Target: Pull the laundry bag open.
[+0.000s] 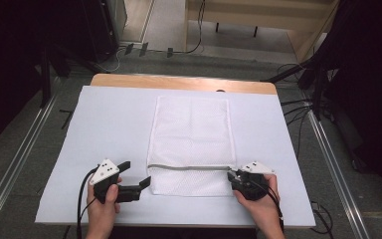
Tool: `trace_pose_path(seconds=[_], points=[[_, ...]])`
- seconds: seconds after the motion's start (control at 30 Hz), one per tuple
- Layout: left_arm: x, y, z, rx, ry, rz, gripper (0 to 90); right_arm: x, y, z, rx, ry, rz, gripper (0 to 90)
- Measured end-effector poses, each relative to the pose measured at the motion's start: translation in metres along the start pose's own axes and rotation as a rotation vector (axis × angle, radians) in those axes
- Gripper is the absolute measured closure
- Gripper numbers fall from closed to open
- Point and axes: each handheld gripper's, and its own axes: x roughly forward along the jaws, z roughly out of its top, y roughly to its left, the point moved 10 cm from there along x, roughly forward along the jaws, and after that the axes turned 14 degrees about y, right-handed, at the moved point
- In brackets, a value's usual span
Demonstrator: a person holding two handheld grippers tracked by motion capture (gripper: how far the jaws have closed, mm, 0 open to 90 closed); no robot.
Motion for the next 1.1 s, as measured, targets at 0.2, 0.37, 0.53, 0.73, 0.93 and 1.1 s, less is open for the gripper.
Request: trace_pose_path(seconds=[0.2,0.37,0.53,0.73,0.93,1.1], points=[[0.026,-0.040,0.012,0.067,0.056,-0.064,15.8,-0.002,-0.005,-0.001,0.020,-0.003,0.022,86.8],[0.054,-0.070,0.025,0.086,0.098,-0.092,19.3,-0.008,-0.006,0.002,0.007,-0.033,0.022,90.0],[0.083,-0.101,0.040,0.120,0.143,-0.117,39.7,-0.015,-0.005,0.006,-0.018,-0.069,0.017,90.0],[0.111,-0.123,0.056,0.115,0.171,-0.149,55.7,-0.024,-0.001,0.009,-0.033,-0.106,0.026,90.0],[0.130,-0.130,0.069,0.079,0.207,-0.159,50.4,-0.026,0.004,0.011,-0.061,-0.120,0.040,90.0],[0.141,-0.136,0.083,0.047,0.210,-0.146,45.2,-0.026,0.012,0.012,-0.100,-0.128,0.044,90.0]])
